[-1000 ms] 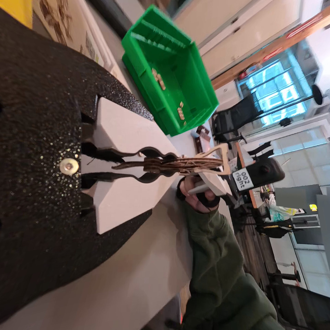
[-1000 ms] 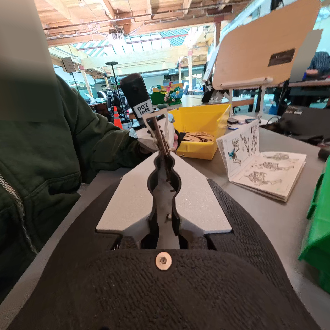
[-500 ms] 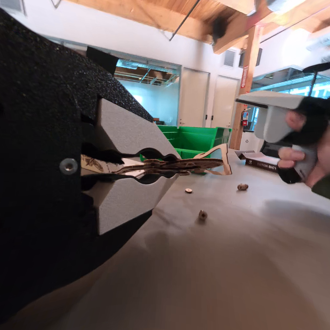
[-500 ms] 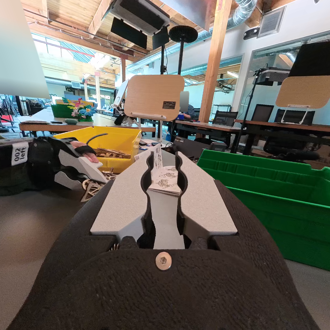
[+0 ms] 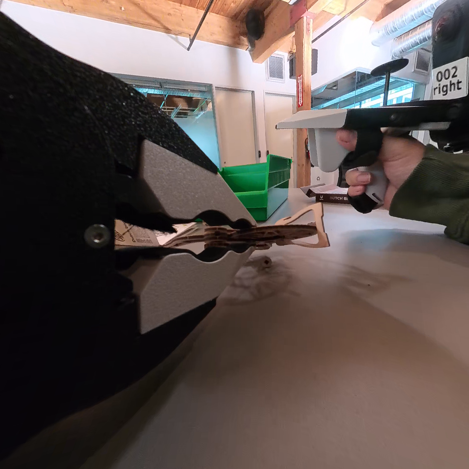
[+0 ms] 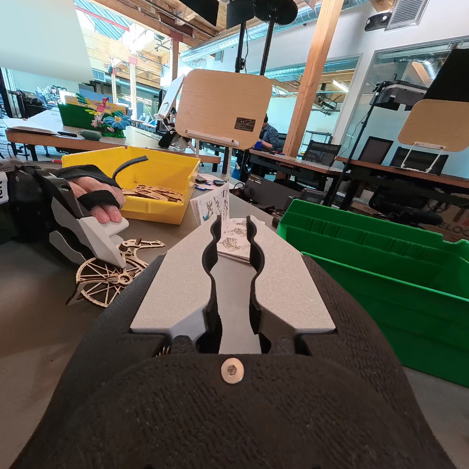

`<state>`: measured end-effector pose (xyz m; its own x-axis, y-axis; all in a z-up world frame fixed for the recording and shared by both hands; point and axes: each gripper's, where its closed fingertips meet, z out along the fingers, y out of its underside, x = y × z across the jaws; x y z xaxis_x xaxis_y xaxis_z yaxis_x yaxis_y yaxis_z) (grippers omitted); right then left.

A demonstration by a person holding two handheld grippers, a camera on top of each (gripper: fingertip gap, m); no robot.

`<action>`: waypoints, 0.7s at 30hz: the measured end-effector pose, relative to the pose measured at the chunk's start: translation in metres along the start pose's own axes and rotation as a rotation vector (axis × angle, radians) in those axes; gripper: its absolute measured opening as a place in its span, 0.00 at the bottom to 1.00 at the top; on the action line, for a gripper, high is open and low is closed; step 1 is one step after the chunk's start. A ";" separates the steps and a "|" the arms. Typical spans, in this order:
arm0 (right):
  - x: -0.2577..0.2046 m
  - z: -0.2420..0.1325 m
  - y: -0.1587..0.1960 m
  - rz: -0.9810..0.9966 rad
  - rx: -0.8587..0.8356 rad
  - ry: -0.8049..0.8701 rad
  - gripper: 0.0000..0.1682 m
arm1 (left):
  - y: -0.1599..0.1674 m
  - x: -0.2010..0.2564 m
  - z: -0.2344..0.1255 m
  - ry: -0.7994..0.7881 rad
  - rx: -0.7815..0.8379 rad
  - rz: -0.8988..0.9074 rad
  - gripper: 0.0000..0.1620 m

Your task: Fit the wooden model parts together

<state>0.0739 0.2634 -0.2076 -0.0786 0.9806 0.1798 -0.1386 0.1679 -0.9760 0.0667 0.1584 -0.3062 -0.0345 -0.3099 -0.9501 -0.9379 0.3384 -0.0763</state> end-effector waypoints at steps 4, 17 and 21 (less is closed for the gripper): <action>0.001 0.000 0.001 0.010 -0.004 0.001 0.11 | -0.002 0.000 -0.001 -0.006 0.003 0.009 0.04; 0.001 0.001 0.003 0.013 -0.012 -0.002 0.10 | -0.011 -0.005 -0.006 -0.055 0.025 0.077 0.04; 0.001 0.001 0.003 0.012 -0.013 -0.002 0.10 | -0.014 -0.009 -0.008 -0.088 0.034 0.099 0.04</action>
<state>0.0722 0.2645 -0.2103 -0.0821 0.9823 0.1682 -0.1249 0.1573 -0.9796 0.0776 0.1494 -0.2938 -0.0941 -0.1952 -0.9762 -0.9190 0.3941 0.0098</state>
